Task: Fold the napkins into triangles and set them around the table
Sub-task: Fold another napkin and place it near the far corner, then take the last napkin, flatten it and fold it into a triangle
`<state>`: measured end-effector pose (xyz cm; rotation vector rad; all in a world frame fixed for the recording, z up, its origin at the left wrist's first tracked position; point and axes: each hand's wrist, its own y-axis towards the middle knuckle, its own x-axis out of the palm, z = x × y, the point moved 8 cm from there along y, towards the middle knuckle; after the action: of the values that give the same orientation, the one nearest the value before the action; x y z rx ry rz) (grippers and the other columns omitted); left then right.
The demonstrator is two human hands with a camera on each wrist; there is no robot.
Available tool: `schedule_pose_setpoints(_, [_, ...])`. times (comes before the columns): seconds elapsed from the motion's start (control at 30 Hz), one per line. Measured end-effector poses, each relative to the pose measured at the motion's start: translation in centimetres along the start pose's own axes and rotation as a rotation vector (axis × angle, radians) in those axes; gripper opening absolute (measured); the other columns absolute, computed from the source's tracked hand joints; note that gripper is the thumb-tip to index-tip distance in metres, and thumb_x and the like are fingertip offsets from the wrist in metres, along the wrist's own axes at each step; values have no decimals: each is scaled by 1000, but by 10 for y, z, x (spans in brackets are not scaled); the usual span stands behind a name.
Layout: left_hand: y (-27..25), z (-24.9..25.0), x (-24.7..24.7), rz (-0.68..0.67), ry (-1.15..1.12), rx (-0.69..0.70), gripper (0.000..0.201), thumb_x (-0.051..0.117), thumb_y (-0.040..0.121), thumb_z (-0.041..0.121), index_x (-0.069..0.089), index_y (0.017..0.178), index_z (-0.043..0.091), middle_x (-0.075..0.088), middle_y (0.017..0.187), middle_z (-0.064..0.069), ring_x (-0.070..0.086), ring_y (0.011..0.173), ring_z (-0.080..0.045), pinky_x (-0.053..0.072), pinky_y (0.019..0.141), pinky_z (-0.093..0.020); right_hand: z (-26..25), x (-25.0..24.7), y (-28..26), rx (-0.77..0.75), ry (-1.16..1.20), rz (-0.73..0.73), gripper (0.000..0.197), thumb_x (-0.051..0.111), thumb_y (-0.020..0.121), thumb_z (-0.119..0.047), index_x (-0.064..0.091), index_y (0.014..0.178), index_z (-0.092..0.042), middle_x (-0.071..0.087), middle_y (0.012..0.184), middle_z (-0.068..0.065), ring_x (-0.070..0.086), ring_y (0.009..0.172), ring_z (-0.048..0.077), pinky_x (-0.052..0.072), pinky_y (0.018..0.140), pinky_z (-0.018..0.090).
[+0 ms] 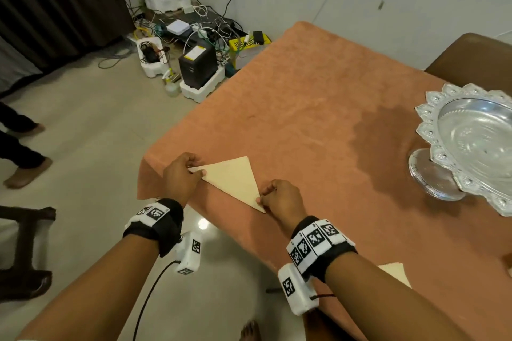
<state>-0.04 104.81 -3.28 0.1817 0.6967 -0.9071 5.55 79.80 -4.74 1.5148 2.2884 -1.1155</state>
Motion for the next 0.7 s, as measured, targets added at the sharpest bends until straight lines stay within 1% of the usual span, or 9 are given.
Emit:
schedule_pose_setpoints(0.1, [2, -3, 0, 10, -3, 0, 29, 68, 80, -1, 65, 105, 13, 69, 97, 3, 60, 90, -12, 46, 83, -24, 0, 4, -4, -47, -77, 3, 22, 76, 72, -9, 60, 70, -24, 66, 80, -6, 66, 82, 19, 53, 78, 33])
schedule_pose_setpoints(0.2, [9, 0, 2, -1, 65, 28, 26, 69, 79, 0, 67, 101, 13, 68, 94, 2, 60, 89, -14, 45, 81, -24, -5, 8, -3, -93, -154, 12, 15, 73, 74, -11, 64, 82, -19, 65, 83, -6, 63, 83, 18, 47, 72, 27])
schedule_pose_setpoints(0.27, [10, -1, 2, -11, 99, 31, 25, 69, 79, 2, 67, 101, 14, 68, 95, 3, 62, 93, -17, 46, 83, -27, -10, 7, -4, -131, -197, 14, 17, 72, 75, -13, 63, 89, -17, 65, 87, -3, 61, 84, 18, 44, 69, 26])
schedule_pose_setpoints(0.33, [3, 2, -2, 8, 114, 5, 28, 67, 81, 8, 64, 108, 16, 65, 108, 0, 61, 96, -18, 44, 86, -28, -11, 1, -6, -152, -217, 14, 19, 71, 77, -17, 59, 91, -17, 65, 91, -1, 58, 83, 19, 41, 67, 26])
schedule_pose_setpoints(0.4, [-13, 10, -8, 68, 138, -37, 29, 62, 88, 16, 61, 118, 17, 56, 122, -5, 57, 94, -17, 35, 85, -21, -7, -15, -11, -147, -204, 19, 19, 71, 78, -19, 59, 92, -18, 66, 92, 0, 58, 81, 19, 43, 66, 27])
schedule_pose_setpoints(0.5, [-50, 47, -19, 180, 189, 29, 29, 59, 92, 22, 60, 121, 19, 54, 126, -8, 56, 104, -23, 19, 79, -13, 6, -60, -32, -178, -155, 49, 18, 74, 76, -22, 62, 89, -19, 62, 79, -5, 61, 79, 17, 49, 66, 30])
schedule_pose_setpoints(0.53, [-65, 64, -17, 190, 171, 86, 28, 59, 91, 21, 61, 119, 18, 57, 124, -8, 57, 106, -25, 20, 80, -13, 13, -80, -45, -203, -151, 65, 16, 75, 77, -23, 62, 86, -20, 60, 74, -8, 60, 75, 15, 46, 64, 28])
schedule_pose_setpoints(0.6, [-97, 102, -4, 157, 88, 201, 24, 61, 90, 19, 64, 114, 17, 61, 117, -7, 58, 105, -27, 32, 84, -24, 33, -124, -76, -248, -121, 98, 14, 75, 77, -23, 63, 83, -20, 57, 67, -12, 57, 67, 9, 42, 60, 25])
schedule_pose_setpoints(0.7, [-171, 167, 37, 49, 6, 290, 18, 62, 90, 22, 65, 108, 19, 64, 108, -2, 58, 96, -22, 39, 79, -31, 84, -200, -131, -276, -86, 167, 12, 75, 78, -24, 64, 81, -22, 57, 66, -14, 51, 62, -2, 38, 56, 15])
